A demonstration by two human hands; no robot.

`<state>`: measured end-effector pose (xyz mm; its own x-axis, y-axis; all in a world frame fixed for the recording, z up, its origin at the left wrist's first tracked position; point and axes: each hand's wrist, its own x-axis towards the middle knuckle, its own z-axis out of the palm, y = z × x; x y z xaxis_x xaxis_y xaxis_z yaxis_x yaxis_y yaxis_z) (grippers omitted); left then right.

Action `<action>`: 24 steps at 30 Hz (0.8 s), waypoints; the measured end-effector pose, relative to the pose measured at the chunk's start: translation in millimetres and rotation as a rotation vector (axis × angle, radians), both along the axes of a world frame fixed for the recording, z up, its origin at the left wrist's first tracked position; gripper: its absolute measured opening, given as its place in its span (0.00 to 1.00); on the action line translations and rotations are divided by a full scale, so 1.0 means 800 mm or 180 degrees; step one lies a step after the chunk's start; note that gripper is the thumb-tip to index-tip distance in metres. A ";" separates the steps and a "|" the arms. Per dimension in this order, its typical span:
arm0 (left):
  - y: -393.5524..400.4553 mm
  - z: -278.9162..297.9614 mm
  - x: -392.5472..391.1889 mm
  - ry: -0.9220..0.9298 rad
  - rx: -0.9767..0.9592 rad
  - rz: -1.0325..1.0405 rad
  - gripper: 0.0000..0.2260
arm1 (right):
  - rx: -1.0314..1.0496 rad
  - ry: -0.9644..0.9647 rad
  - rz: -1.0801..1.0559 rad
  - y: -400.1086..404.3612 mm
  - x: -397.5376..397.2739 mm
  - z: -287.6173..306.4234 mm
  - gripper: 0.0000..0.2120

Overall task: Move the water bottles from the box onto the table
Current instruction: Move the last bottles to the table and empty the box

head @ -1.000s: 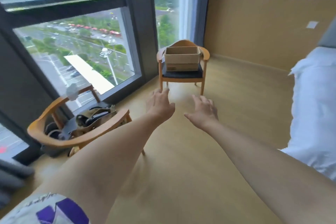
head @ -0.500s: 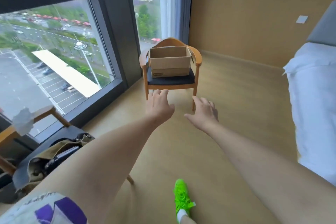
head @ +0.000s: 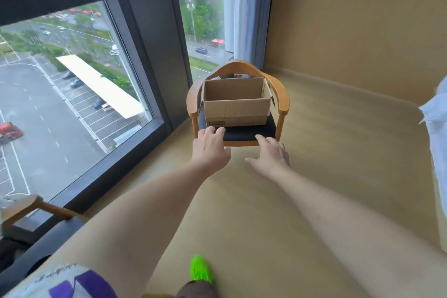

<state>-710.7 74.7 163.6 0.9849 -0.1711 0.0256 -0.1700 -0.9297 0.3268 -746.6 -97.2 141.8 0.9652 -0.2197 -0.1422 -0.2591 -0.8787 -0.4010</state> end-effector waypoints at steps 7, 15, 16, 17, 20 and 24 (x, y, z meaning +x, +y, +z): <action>-0.004 -0.047 0.206 0.0144 -0.0081 -0.0162 0.21 | 0.0018 0.0089 -0.0195 0.005 0.184 -0.054 0.37; 0.019 -0.052 0.444 0.0374 -0.0147 -0.0113 0.25 | 0.0083 0.0294 -0.0522 0.011 0.381 -0.057 0.34; 0.018 -0.054 0.468 0.0378 -0.0157 -0.0105 0.26 | 0.0105 0.0290 -0.0520 0.011 0.401 -0.058 0.35; 0.014 -0.057 0.489 0.0388 -0.0162 -0.0105 0.27 | 0.0112 0.0300 -0.0513 0.011 0.419 -0.059 0.35; -0.002 -0.079 0.538 0.0546 -0.0180 -0.0157 0.27 | 0.0109 0.0388 -0.0500 0.002 0.476 -0.070 0.35; -0.019 -0.125 0.598 0.0861 -0.0145 -0.0147 0.27 | 0.0092 0.0571 -0.0368 -0.027 0.564 -0.097 0.36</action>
<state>-232.0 59.5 63.4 0.9482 -0.2207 -0.2286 -0.1127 -0.9062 0.4075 -295.4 -118.6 64.4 0.8924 -0.3208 -0.3174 -0.4270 -0.8277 -0.3641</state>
